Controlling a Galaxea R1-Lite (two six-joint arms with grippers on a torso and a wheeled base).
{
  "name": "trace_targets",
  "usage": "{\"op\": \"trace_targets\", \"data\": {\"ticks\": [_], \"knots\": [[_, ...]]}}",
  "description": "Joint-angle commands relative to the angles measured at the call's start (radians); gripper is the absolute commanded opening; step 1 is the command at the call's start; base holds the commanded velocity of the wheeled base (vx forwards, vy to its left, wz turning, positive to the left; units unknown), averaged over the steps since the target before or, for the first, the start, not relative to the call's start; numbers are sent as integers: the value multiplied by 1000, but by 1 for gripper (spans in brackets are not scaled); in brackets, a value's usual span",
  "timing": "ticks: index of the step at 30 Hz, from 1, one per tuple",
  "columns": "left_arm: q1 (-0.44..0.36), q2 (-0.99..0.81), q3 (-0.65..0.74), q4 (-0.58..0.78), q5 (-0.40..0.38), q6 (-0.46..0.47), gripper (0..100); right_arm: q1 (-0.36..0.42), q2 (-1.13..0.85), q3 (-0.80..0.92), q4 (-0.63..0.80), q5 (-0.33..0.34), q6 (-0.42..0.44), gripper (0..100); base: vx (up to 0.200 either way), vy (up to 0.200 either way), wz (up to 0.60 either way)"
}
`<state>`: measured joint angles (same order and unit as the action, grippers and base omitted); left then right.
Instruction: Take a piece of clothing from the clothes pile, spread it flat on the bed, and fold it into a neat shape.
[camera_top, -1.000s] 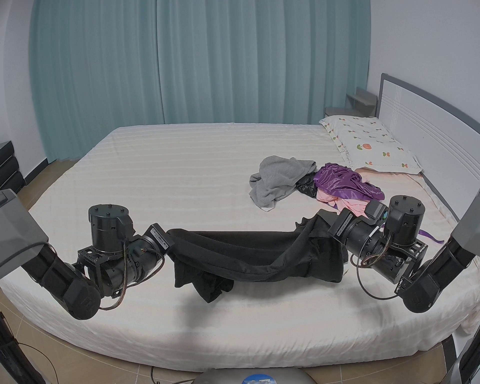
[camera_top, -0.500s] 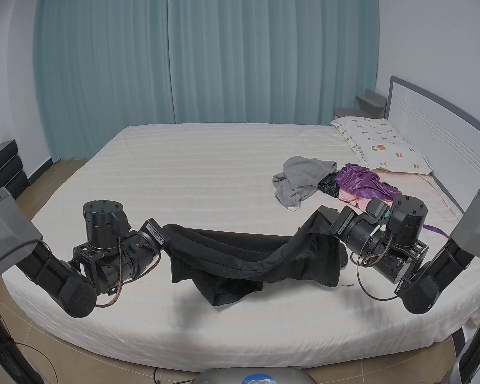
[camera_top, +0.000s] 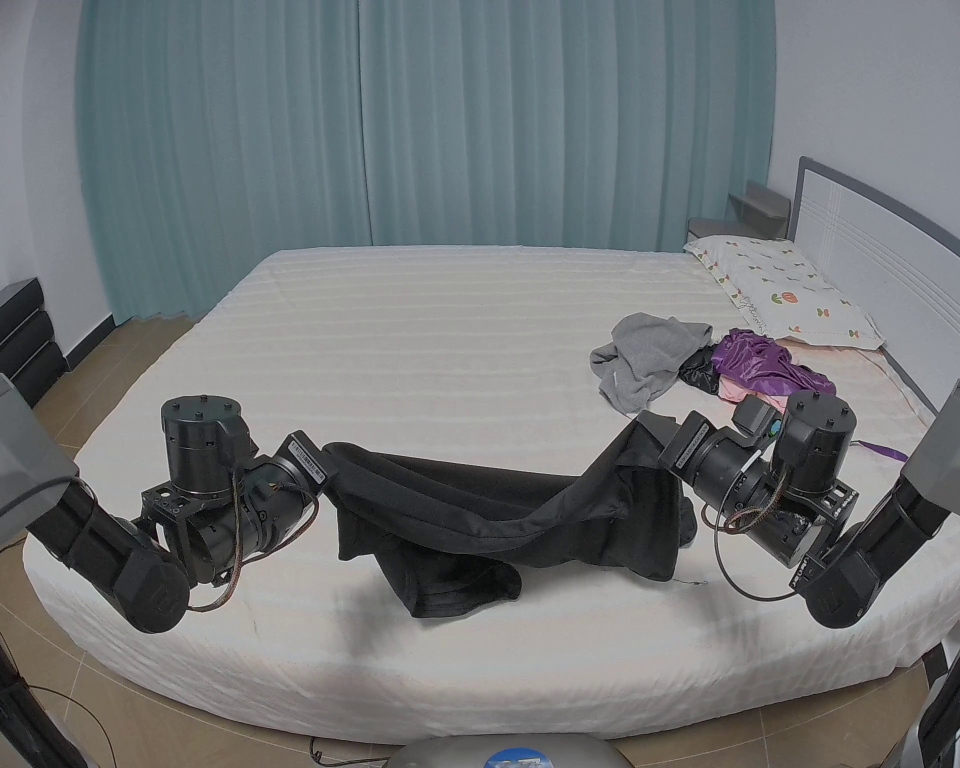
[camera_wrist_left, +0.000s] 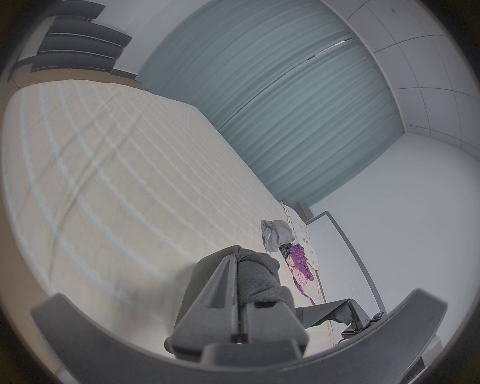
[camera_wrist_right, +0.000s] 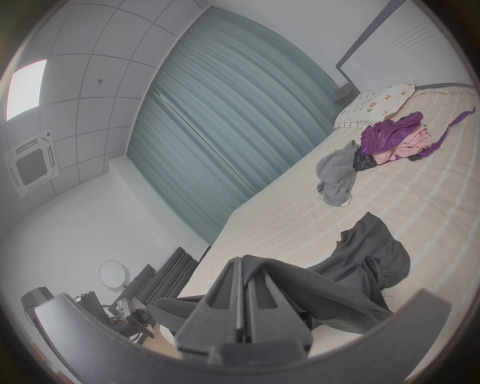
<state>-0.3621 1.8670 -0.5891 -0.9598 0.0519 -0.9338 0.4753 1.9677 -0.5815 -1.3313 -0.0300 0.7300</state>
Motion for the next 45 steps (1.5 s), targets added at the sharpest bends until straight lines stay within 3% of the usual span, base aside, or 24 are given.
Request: {"op": "trace_targets", "data": {"ticks": [1, 15, 30, 45], "knots": [[0, -8, 0, 0, 0, 0, 0, 2, -1, -1, 0, -1, 0, 0, 0, 200, 0], [2, 4, 2, 1, 2, 1, 0, 20, -4, -6, 11, -1, -14, 0, 0, 200, 0], [-35, -35, 72, 13, 3, 3, 0, -21, -136, 195, -3, 2, -14, 0, 0, 0, 0], [-135, -238, 177, 49, 55, 6, 0, -11, -428, 364, 11, -1, -24, 0, -200, 0, 0]]}}
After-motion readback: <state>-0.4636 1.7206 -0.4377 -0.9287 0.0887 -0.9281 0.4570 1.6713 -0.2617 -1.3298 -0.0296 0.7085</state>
